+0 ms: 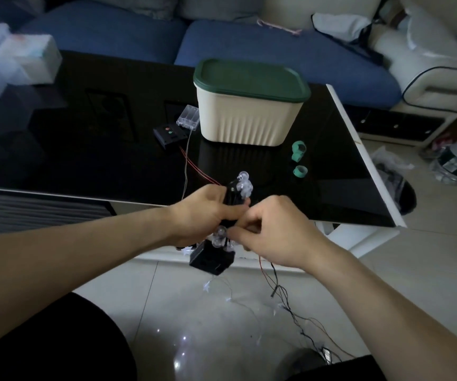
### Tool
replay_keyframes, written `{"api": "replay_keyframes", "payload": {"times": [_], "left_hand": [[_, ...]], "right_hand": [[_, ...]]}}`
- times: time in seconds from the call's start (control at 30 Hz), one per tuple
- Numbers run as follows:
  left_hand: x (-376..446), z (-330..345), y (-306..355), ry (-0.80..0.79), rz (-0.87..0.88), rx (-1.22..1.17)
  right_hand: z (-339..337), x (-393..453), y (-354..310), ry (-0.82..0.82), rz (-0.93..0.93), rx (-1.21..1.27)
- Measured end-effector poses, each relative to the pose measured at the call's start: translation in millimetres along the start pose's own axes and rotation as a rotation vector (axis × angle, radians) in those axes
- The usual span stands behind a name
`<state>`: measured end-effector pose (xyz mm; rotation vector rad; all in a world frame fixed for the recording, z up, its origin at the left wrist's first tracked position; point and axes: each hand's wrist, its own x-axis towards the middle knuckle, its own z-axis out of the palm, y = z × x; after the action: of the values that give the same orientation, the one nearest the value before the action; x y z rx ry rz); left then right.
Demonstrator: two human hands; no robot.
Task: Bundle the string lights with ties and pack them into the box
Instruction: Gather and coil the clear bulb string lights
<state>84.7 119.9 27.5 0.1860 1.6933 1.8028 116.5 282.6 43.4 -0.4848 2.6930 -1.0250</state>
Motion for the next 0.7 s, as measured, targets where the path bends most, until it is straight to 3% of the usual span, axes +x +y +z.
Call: {"api": "replay_keyframes", "payload": {"times": [0.1, 0.2, 0.4, 0.53, 0.63, 0.7], "left_hand": [[1, 2, -3, 0.024, -0.048, 0.015], [3, 2, 0, 0.002, -0.075, -0.025], [0, -2, 7, -0.041, -0.112, 0.091], [-1, -7, 11, -0.003, -0.126, 0.169], [-2, -15, 11, -0.011, -0.165, 0.051], [-2, -19, 10, -0.023, -0.187, -0.011]], "right_hand": [[-5, -1, 1, 0.144, -0.044, 0.038], [-11, -2, -2, 0.141, -0.032, 0.147], [-8, 1, -6, 0.197, 0.006, 0.058], [-12, 1, -6, 0.083, 0.059, 0.077], [-28, 0, 6, -0.108, 0.149, 0.147], [-38, -1, 17, -0.149, 0.149, 0.204]]}}
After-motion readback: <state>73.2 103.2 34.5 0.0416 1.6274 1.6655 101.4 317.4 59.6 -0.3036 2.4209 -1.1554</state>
